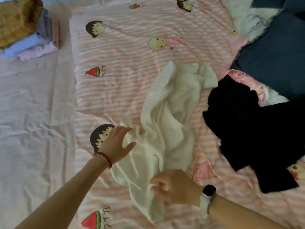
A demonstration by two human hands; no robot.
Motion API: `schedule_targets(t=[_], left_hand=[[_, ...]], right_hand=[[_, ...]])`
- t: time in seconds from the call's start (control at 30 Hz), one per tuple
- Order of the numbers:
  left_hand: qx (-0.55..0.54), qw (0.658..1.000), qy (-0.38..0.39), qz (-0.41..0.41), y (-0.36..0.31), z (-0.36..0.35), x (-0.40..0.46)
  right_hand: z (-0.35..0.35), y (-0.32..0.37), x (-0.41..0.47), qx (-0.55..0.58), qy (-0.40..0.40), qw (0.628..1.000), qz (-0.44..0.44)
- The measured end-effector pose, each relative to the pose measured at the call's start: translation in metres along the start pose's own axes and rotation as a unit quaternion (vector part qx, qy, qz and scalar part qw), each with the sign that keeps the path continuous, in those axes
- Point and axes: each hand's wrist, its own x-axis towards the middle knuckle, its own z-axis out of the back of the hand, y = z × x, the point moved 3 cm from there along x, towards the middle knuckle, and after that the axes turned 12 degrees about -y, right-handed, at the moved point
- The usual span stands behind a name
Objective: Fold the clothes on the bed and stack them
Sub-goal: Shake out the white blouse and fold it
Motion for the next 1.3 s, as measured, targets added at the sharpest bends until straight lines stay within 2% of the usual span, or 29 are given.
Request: schedule_targets(t=[0.03,0.07,0.1,0.13,0.2,0.23,0.3,0.4,0.47,0.57,0.63,0.7,0.77,0.8,0.83,0.87,0.97,1.03,1.13,1.23,1.3], left_hand=[[0.009,1.000,-0.002,-0.023,-0.005,-0.006,0.007],[0.030,0.998,0.023,-0.044,-0.010,-0.014,0.014],[0.054,0.995,0.060,-0.060,-0.016,-0.022,0.020],[0.071,0.990,0.101,-0.071,-0.023,-0.029,0.025],[0.094,0.976,0.169,-0.096,-0.035,-0.039,0.023],[0.096,0.973,0.171,-0.119,-0.040,-0.041,0.017],[0.058,0.977,0.143,-0.151,-0.041,-0.038,-0.006],[0.023,0.982,0.154,-0.109,-0.015,-0.027,-0.057],[0.060,0.966,0.241,-0.071,0.009,-0.022,-0.092],[0.084,0.916,0.391,-0.021,0.031,-0.013,-0.112],[0.053,0.913,0.404,0.005,0.031,-0.006,-0.100],[-0.029,0.946,0.321,0.046,0.018,0.001,-0.078],[-0.116,0.977,0.158,0.081,-0.002,0.001,-0.058],[-0.146,0.982,0.088,0.085,-0.015,-0.001,-0.052],[-0.179,0.979,0.043,0.093,-0.029,-0.005,-0.049],[-0.207,0.971,0.029,0.112,-0.041,-0.013,-0.046],[-0.227,0.961,0.045,0.152,-0.068,-0.040,-0.036],[-0.282,0.938,-0.029,0.202,-0.068,-0.040,-0.028],[-0.335,0.895,-0.141,0.257,-0.038,-0.022,-0.024],[-0.273,0.883,-0.207,0.320,0.011,0.000,-0.036],[-0.234,0.858,-0.245,0.385,0.044,0.012,-0.046]], right_hand=[[0.014,-0.002,0.004,-0.021,-0.111,0.993,0.025],[0.030,-0.006,0.011,-0.066,-0.223,0.971,0.052],[0.044,-0.013,0.021,-0.115,-0.301,0.945,0.056],[0.055,-0.020,0.034,-0.150,-0.335,0.930,0.030],[0.070,-0.041,0.058,-0.172,-0.293,0.936,-0.089],[0.070,-0.054,0.066,-0.157,-0.245,0.946,-0.143],[0.060,-0.065,0.070,-0.122,-0.165,0.961,-0.184],[0.032,-0.049,0.044,-0.097,-0.168,0.972,-0.135],[0.004,-0.032,0.009,-0.060,-0.130,0.986,-0.089],[-0.029,-0.013,-0.047,-0.009,0.003,0.998,-0.064],[-0.030,-0.016,-0.065,-0.005,-0.019,0.996,-0.088],[-0.019,-0.023,-0.064,0.008,-0.122,0.983,-0.136],[-0.003,-0.031,-0.048,0.030,-0.222,0.955,-0.196],[0.002,-0.034,-0.037,0.052,-0.253,0.940,-0.223],[0.006,-0.035,-0.025,0.077,-0.262,0.931,-0.240],[0.007,-0.034,-0.014,0.105,-0.249,0.931,-0.244],[-0.010,-0.021,0.002,0.153,-0.091,0.966,-0.187],[-0.029,-0.021,-0.007,0.120,-0.016,0.978,-0.170],[-0.033,-0.033,-0.025,0.115,-0.061,0.963,-0.236],[-0.015,-0.042,-0.024,0.078,-0.153,0.954,-0.243],[0.003,-0.039,-0.008,0.063,-0.215,0.949,-0.221]])
